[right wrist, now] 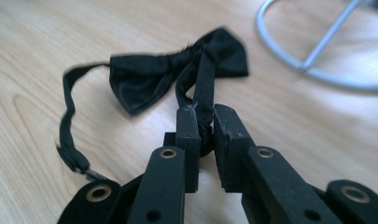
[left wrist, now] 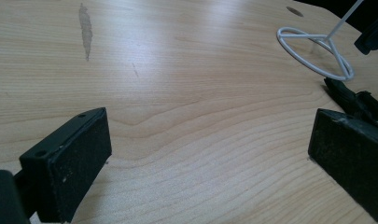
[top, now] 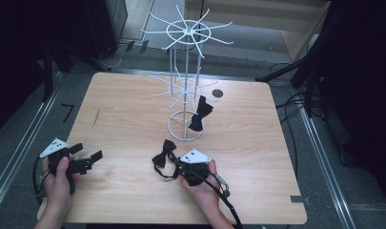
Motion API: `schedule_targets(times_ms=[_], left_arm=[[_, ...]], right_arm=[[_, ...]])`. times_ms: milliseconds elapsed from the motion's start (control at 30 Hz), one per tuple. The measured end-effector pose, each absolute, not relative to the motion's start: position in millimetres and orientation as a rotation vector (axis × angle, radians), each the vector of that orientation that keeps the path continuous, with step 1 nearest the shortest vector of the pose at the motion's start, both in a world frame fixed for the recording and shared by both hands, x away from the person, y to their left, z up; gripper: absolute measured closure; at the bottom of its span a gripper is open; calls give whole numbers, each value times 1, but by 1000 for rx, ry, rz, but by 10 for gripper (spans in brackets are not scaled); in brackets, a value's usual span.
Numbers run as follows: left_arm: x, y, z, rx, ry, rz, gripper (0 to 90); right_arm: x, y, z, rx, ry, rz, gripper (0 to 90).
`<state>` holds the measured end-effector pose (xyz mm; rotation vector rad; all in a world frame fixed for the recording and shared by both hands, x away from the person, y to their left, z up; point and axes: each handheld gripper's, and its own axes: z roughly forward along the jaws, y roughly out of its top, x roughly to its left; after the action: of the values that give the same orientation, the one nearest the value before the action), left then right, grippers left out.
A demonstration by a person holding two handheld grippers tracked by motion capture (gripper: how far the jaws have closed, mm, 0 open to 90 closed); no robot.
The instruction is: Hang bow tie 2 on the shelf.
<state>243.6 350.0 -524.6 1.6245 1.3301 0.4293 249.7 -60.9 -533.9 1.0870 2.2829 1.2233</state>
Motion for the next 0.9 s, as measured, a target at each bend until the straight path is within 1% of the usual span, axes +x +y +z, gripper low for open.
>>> schedule_targets(times_ms=[367,900], left_arm=[[243,350,-525,1624,1331,430,0],[244,350,-525,1626,1330,429,0]], right_arm=[[245,-83,-500,1005,2127,1335,825],[243,-103,-470,1009,2000,1419,824]])
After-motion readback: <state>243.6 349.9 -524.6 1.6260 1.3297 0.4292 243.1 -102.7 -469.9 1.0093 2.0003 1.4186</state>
